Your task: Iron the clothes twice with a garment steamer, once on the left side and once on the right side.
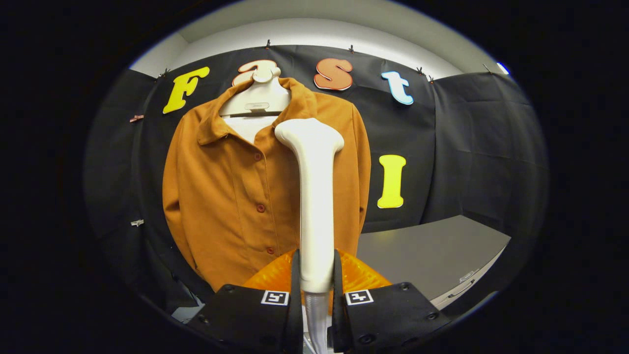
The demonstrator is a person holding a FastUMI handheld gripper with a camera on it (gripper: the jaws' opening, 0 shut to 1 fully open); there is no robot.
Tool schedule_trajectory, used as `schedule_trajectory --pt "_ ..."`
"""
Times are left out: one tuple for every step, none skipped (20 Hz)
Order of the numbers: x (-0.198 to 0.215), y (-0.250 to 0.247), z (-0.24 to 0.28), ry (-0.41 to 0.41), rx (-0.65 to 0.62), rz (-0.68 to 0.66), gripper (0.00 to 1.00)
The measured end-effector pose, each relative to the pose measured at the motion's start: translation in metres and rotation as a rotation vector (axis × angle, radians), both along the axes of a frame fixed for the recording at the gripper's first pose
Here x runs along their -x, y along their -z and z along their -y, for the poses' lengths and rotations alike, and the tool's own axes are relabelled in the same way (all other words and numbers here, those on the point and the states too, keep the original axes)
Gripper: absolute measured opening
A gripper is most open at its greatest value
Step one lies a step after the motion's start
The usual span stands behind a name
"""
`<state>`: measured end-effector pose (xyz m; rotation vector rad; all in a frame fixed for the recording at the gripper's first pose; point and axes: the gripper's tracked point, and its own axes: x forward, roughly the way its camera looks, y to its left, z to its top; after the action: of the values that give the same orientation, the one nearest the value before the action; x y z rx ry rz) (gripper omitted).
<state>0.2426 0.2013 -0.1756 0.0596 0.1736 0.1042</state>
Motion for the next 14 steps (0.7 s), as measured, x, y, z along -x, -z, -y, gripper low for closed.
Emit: schedule_trajectory --pt "-0.002 0.008 0.000 -0.004 0.009 -0.018 0.27" --pt "-0.002 0.015 0.000 -0.007 0.014 -0.035 0.27" --pt "-0.003 0.024 0.000 -0.008 0.017 -0.053 0.27" --pt "-0.003 0.032 0.000 -0.010 0.023 -0.070 0.27" --pt "-0.003 0.041 -0.001 -0.012 0.031 -0.088 0.27" --pt "-0.003 0.050 -0.001 -0.015 0.038 -0.106 0.27" --pt "-0.002 0.059 -0.001 -0.018 0.043 -0.123 0.27" --pt "0.001 0.067 -0.002 -0.019 0.046 -0.140 0.27" --pt "0.003 0.076 -0.002 -0.023 0.050 -0.158 0.27" --pt "0.005 0.084 -0.003 -0.027 0.051 -0.176 0.27" --pt "0.008 0.092 -0.004 -0.031 0.050 -0.193 0.27" --pt "0.011 0.098 -0.004 -0.035 0.049 -0.208 0.27" --pt "0.014 0.105 -0.005 -0.038 0.050 -0.225 0.27" --pt "0.017 0.112 -0.004 -0.042 0.052 -0.244 0.27"
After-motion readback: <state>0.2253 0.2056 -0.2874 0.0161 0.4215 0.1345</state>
